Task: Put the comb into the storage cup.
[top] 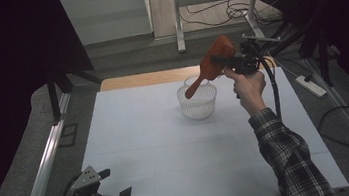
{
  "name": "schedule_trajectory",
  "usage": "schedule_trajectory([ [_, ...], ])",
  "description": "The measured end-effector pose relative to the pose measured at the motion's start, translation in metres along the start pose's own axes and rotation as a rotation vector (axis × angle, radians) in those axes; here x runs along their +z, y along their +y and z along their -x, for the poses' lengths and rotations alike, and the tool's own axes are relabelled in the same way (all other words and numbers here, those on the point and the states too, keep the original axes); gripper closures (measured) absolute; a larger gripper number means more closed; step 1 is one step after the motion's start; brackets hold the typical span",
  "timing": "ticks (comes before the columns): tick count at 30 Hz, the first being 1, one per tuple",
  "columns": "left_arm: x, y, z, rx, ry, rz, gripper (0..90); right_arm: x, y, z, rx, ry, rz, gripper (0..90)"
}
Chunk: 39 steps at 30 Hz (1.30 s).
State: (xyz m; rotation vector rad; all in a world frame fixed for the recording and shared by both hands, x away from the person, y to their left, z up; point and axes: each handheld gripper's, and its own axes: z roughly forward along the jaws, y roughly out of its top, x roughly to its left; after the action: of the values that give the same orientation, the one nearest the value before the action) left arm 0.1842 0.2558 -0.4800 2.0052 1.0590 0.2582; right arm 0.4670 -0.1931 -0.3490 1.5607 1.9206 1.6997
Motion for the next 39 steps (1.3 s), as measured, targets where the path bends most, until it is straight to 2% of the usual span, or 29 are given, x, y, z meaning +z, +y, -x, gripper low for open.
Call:
schedule_trajectory([
  [20,0.000,0.000,-0.001,-0.007,-0.002,-0.003,1.0,0.023,-0.022,0.003,-0.031,-0.037,-0.058,53.7],
  [39,0.000,0.000,-0.001,-0.009,-0.002,-0.008,1.6,0.036,-0.041,0.009,-0.043,-0.060,-0.100,53.6],
])
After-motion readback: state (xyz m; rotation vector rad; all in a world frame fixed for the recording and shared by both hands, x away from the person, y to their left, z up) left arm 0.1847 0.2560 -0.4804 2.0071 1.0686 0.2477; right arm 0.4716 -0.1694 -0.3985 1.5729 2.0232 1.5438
